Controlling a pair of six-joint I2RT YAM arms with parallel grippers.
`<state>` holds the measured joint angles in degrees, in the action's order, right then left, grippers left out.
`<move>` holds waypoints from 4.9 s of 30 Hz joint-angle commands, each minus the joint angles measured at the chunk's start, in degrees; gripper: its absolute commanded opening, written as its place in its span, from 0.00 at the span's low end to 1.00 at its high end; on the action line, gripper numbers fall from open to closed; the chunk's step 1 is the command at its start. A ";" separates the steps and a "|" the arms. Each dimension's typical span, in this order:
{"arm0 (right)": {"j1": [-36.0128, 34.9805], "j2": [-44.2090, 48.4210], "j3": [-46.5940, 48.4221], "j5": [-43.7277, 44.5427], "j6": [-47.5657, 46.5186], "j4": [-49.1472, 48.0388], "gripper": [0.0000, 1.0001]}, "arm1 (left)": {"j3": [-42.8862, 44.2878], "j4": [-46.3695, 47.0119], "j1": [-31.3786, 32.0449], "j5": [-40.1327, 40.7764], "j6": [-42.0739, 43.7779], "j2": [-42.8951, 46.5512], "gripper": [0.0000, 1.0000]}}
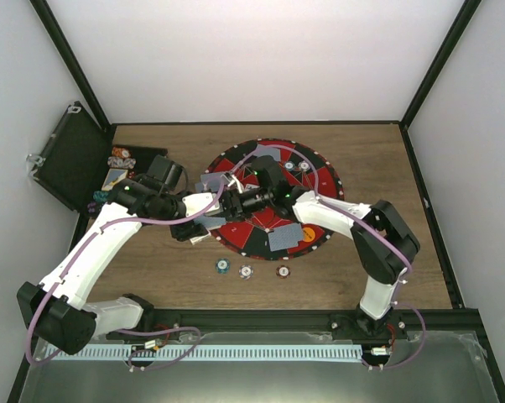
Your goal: Distribute texas hold em gaming equipment
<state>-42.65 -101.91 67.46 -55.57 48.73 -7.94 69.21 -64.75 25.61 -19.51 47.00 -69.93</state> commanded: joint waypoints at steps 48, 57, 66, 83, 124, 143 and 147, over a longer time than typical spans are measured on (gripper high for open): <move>4.31 2.62 -5.10 4.15 -3.82 7.80 0.60 | 2.12 -0.13 0.02 -1.93 1.17 0.83 0.11; 4.33 8.11 -4.27 2.58 -0.71 5.63 0.47 | 1.59 0.35 0.06 -2.03 1.04 0.53 0.11; 5.38 12.00 -4.38 4.21 -0.66 9.34 0.14 | 1.25 0.42 0.06 -1.85 1.05 0.57 0.11; 13.65 6.37 17.25 26.44 -28.25 41.36 0.02 | 1.15 0.09 0.05 -1.61 1.07 0.49 0.11; -2.79 -8.94 10.07 85.81 -56.23 26.49 0.91 | 1.44 -1.25 0.06 -1.02 1.20 1.11 0.11; -0.50 -0.04 5.17 53.67 -32.99 29.83 0.64 | 1.33 -0.59 0.06 -1.59 0.89 0.63 0.11; -0.41 -2.57 4.53 45.17 -28.12 27.54 0.43 | 1.28 -0.55 0.05 -1.47 0.90 0.56 0.11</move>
<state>-43.31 -102.63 72.38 1.30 13.26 21.39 69.32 -65.69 25.61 -19.75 47.22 -69.89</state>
